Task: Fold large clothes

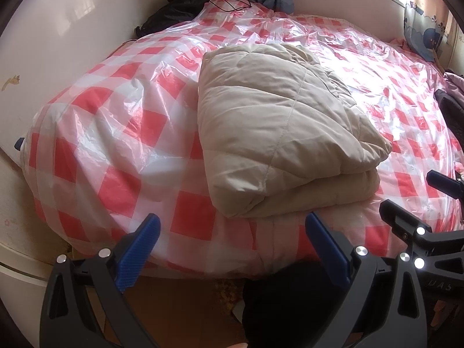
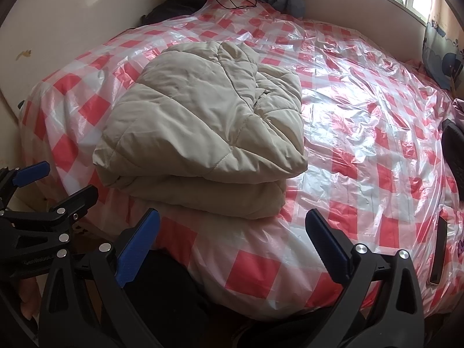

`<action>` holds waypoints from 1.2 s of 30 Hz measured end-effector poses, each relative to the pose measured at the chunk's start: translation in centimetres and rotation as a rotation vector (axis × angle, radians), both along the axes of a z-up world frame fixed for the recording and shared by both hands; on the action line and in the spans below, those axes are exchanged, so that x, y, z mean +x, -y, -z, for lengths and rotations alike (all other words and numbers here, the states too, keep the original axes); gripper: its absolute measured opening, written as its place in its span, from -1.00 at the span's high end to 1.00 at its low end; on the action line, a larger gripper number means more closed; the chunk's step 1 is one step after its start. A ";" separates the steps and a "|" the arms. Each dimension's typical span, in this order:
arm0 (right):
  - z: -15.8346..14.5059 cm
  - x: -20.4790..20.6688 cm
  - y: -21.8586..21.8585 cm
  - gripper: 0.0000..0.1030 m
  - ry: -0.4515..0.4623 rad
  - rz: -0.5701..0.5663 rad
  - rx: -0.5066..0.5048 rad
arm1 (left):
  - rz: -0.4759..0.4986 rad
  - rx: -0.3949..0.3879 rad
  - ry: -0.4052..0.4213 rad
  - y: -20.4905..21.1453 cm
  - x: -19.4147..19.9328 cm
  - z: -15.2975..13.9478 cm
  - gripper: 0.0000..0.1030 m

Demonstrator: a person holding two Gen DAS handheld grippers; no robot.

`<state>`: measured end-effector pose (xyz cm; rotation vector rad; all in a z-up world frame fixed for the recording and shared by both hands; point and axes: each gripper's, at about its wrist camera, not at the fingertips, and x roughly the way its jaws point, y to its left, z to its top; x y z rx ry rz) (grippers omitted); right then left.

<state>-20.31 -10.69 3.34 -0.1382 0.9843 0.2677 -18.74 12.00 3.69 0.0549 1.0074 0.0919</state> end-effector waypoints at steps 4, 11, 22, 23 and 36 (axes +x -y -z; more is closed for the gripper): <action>0.1 0.1 0.1 -0.88 -0.004 0.001 0.000 | -0.001 0.014 0.007 0.0 -0.1 -0.1 -0.86; 0.4 0.2 0.0 -0.88 -0.007 0.001 -0.003 | -0.002 0.020 0.006 0.0 -0.1 0.0 -0.86; 0.7 0.2 -0.2 -0.88 -0.011 -0.005 -0.004 | -0.003 0.023 0.010 0.0 -0.2 0.1 -0.86; 0.7 0.2 -0.2 -0.88 -0.012 -0.005 -0.004 | -0.002 0.020 0.010 0.0 -0.2 0.1 -0.86; 0.9 0.3 0.0 -0.88 -0.014 -0.005 -0.002 | -0.003 0.023 0.003 0.4 -0.2 0.3 -0.86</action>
